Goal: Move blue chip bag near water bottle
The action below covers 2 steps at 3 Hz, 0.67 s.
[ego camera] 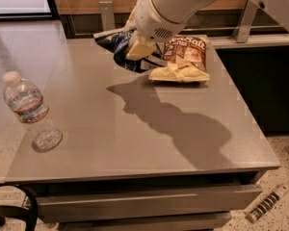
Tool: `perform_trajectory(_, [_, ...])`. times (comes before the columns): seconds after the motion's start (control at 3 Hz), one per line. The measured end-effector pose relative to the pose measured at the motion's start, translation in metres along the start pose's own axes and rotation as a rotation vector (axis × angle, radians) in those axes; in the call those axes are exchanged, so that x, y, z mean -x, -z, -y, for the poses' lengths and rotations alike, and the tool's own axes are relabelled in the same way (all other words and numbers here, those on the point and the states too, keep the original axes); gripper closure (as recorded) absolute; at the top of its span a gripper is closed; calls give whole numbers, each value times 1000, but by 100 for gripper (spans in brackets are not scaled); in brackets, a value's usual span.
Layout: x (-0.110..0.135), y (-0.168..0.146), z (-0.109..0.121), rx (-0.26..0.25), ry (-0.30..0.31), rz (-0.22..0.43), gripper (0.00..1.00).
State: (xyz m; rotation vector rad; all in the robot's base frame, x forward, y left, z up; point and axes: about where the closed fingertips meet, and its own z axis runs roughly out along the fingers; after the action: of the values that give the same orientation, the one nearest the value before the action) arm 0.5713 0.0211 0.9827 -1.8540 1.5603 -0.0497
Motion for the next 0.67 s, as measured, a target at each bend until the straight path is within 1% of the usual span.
perform_trajectory(0.33, [19,1,-34,56,27,41,100])
perform_trajectory(0.67, [38,1,-69,103,75,67,100])
